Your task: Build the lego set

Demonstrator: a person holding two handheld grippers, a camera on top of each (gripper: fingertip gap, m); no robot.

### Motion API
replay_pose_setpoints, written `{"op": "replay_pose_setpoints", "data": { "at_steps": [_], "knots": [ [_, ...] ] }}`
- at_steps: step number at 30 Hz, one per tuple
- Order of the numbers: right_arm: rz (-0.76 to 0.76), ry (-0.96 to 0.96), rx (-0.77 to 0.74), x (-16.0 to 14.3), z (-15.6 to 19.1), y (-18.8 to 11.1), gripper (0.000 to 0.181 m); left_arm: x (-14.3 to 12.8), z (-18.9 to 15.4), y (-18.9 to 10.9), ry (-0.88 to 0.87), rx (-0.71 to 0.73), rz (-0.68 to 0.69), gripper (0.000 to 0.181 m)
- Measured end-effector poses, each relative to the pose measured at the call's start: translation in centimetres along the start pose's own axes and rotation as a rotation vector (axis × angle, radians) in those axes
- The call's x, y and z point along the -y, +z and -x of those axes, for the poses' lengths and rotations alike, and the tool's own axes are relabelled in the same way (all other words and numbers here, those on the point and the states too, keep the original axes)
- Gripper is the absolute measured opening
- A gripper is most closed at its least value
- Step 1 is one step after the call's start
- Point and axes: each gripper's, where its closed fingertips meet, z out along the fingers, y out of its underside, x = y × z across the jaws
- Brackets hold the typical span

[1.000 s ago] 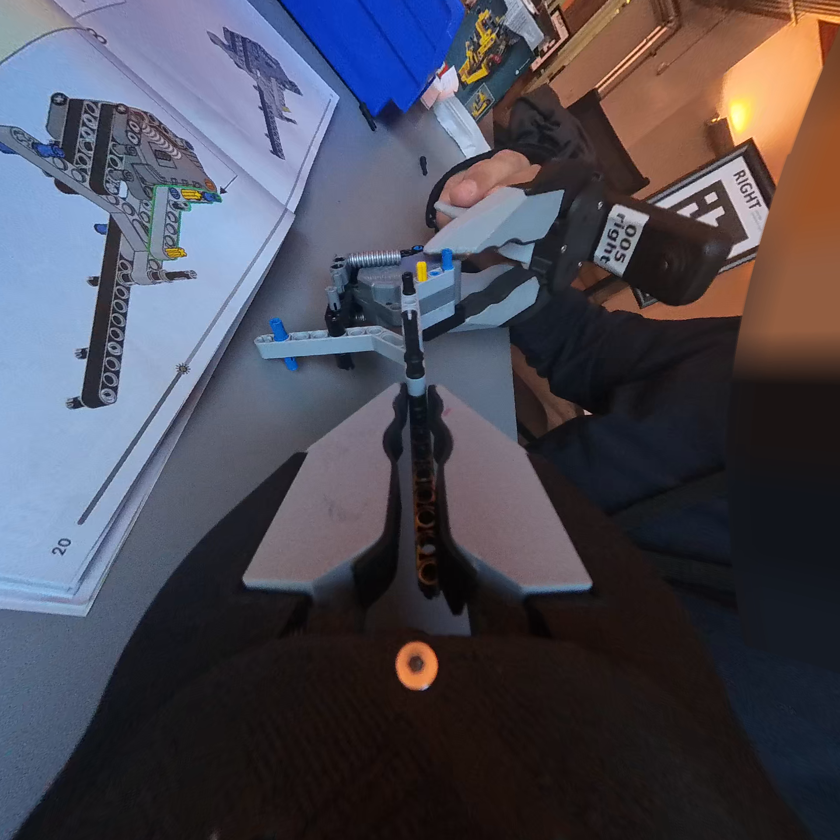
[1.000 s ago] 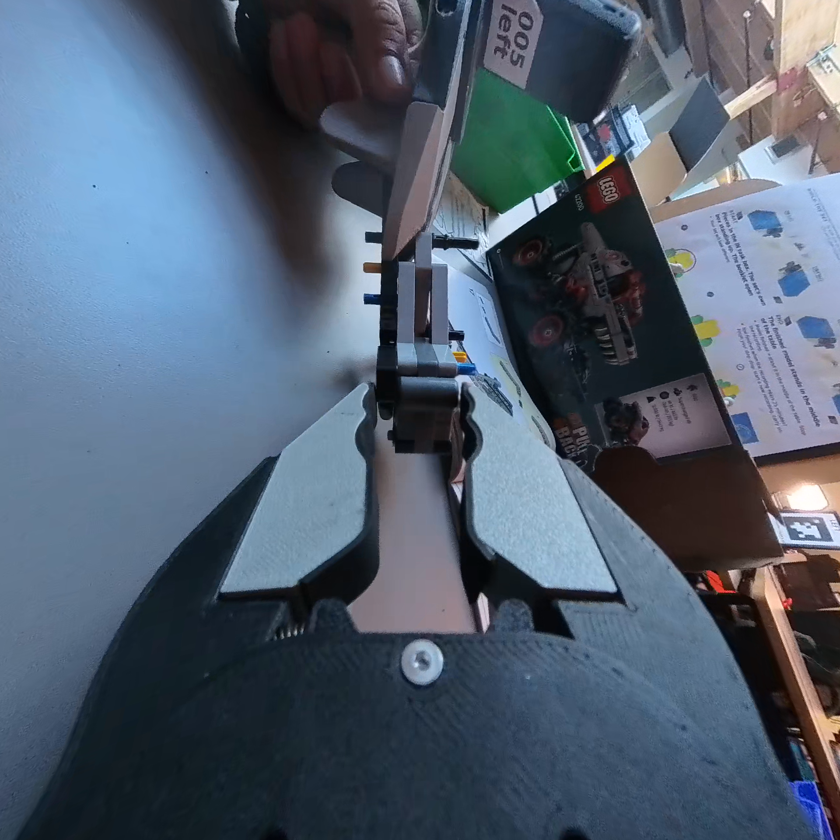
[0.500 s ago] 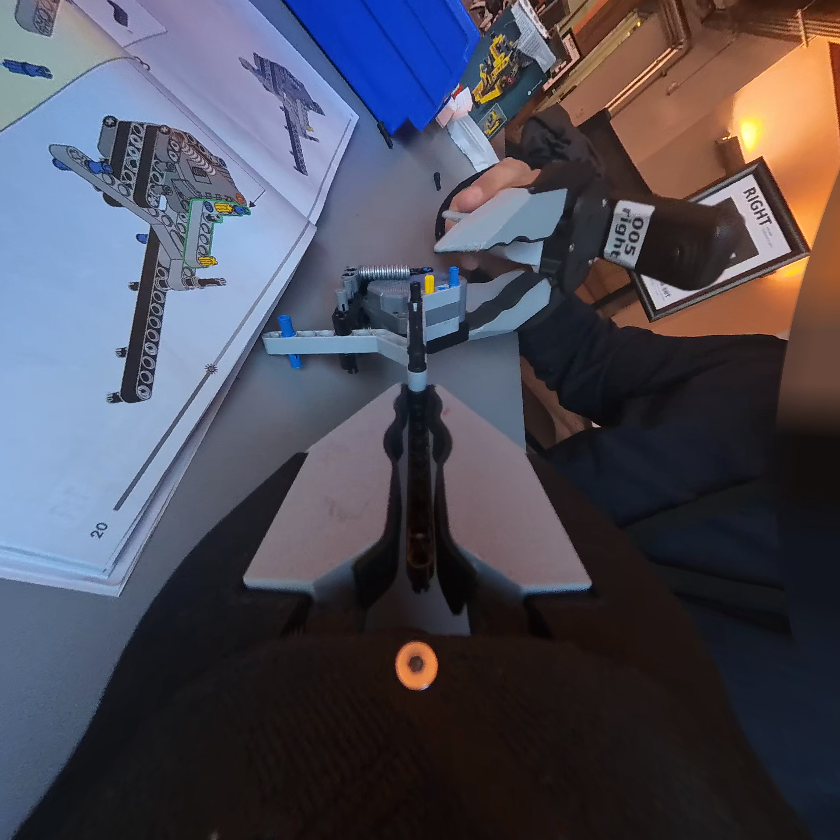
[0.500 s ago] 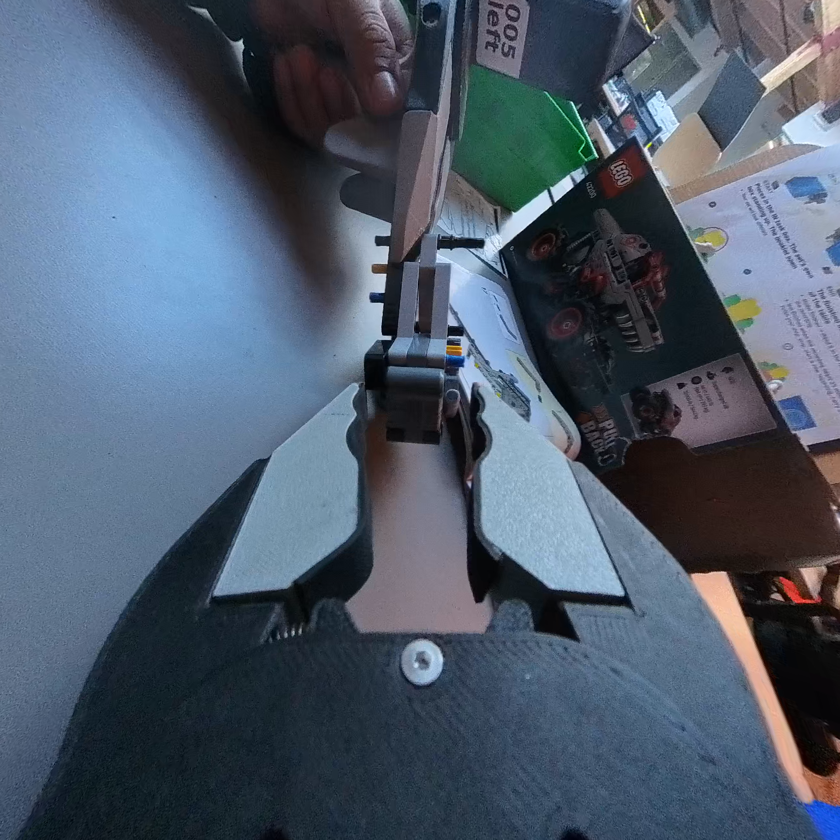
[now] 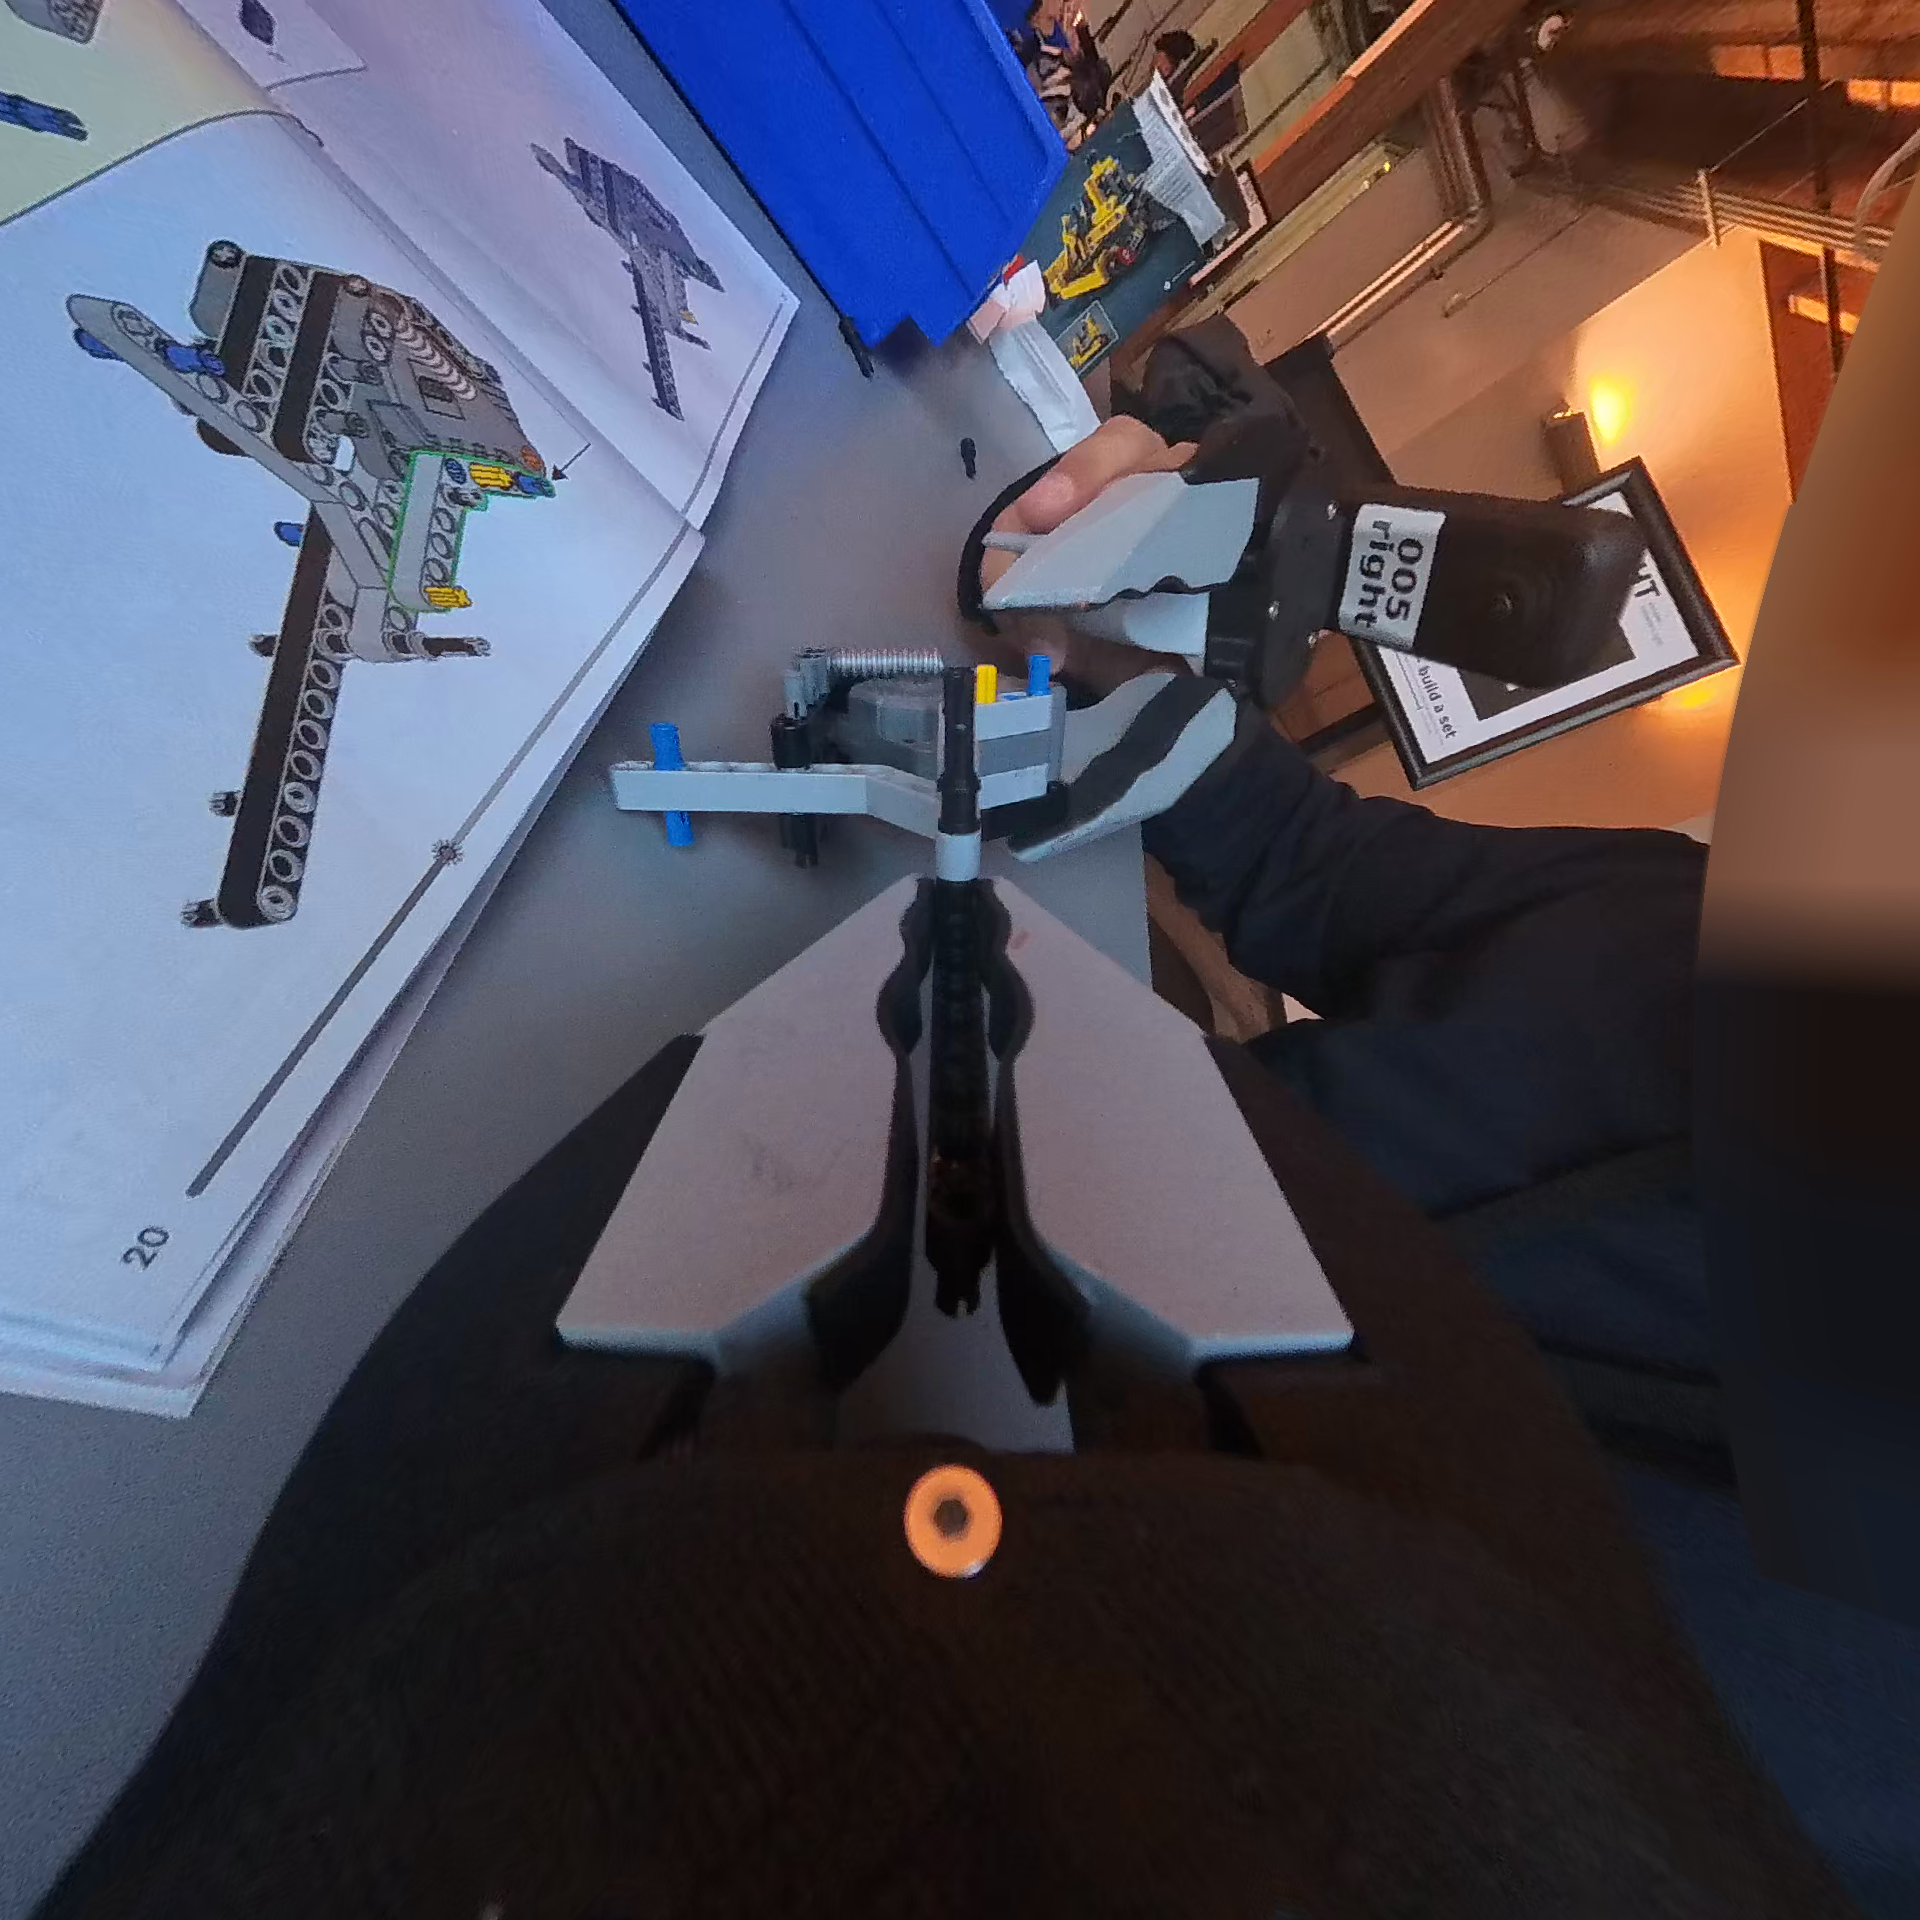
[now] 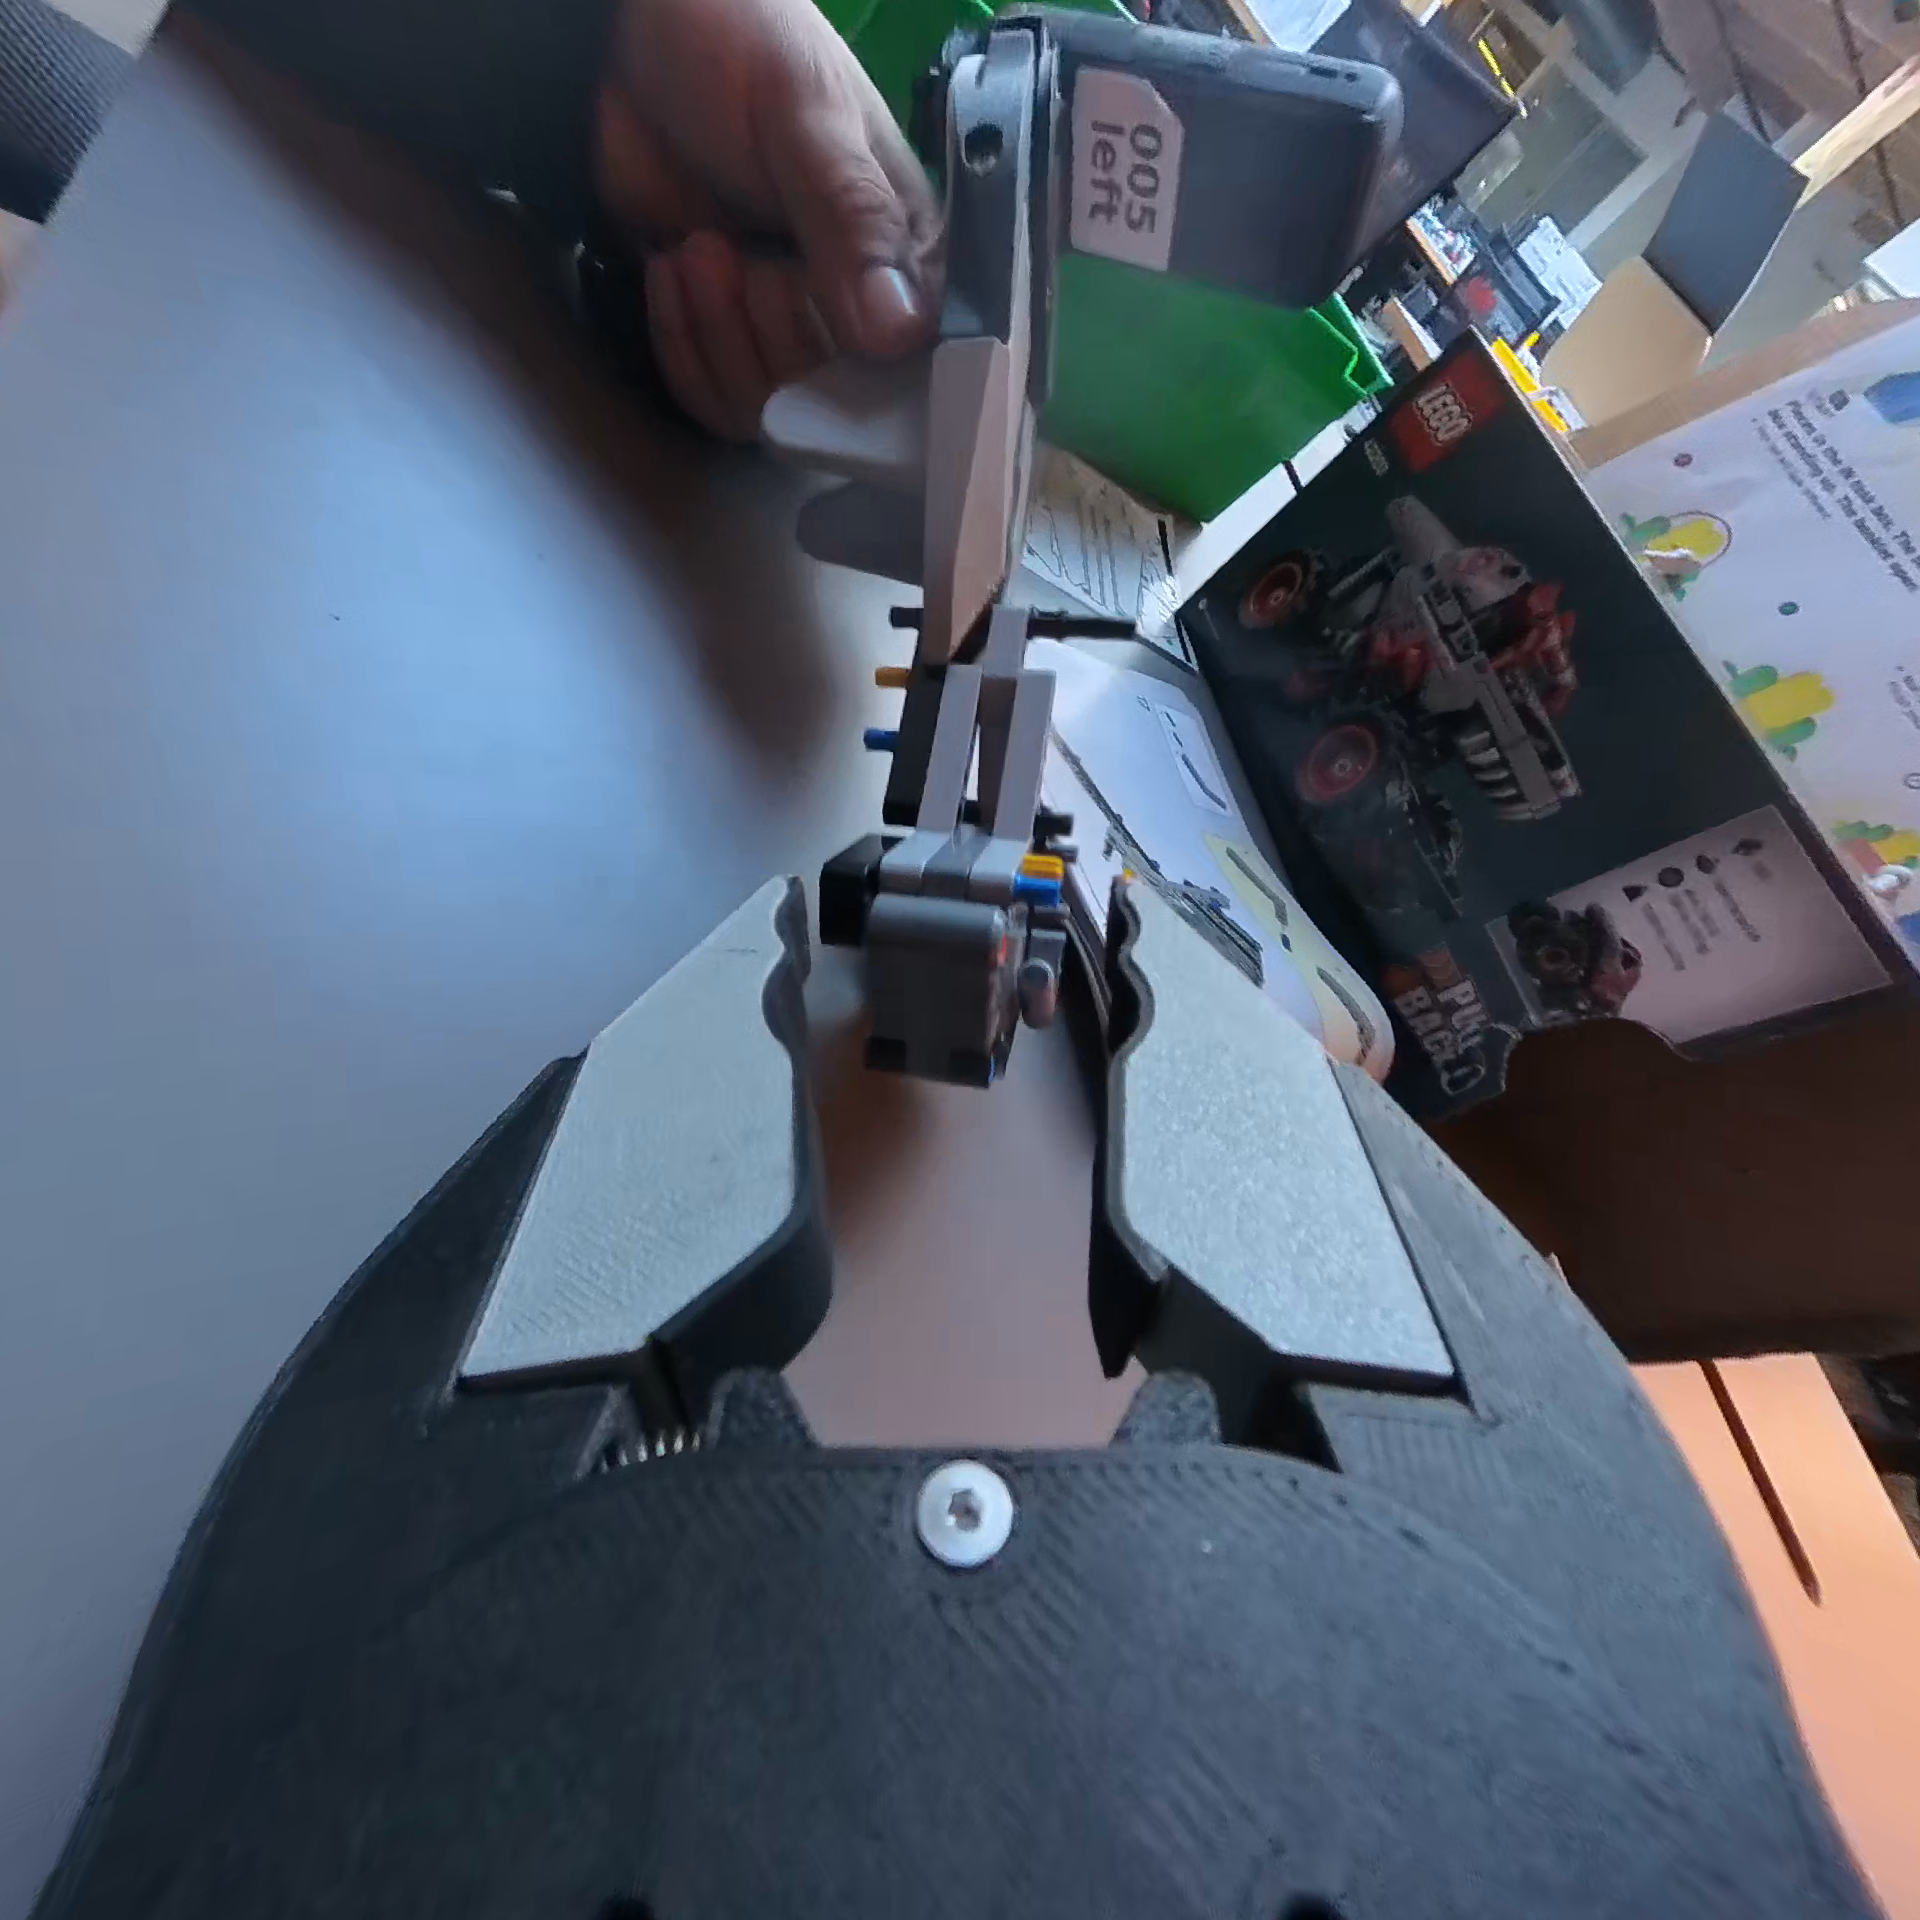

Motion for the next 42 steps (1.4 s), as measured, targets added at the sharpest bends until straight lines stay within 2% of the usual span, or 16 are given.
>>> {"op": "replay_pose_setpoints", "data": {
  "at_steps": [4,7,25,30,37,42],
  "knots": [
    [0.012,-0.011,0.017,-0.1,0.6,0.6,0.056,0.0,-0.1,0.2,-0.01,-0.011,0.0,0.006],
    [0.015,-0.025,0.012,0.0,0.7,0.9,0.05,-0.1,-0.2,0.4,-0.021,-0.023,0.002,0.005],
    [0.007,0.015,-0.015,-0.4,-0.5,0.2,0.047,0.4,-0.1,0.1,-0.007,-0.014,-0.027,0.006],
    [-0.033,0.104,0.039,-0.3,-0.6,-0.4,0.05,0.7,0.4,-0.5,0.011,0.019,-0.042,0.006],
    [0.002,0.143,0.107,-1.3,0.2,-0.2,0.055,0.7,-0.1,-0.9,0.115,0.047,-0.03,0.006],
    [-0.002,0.162,0.126,-1.4,0.0,-0.8,0.047,0.1,-0.7,-0.9,0.341,0.13,0.034,0.005]
  ]
}}
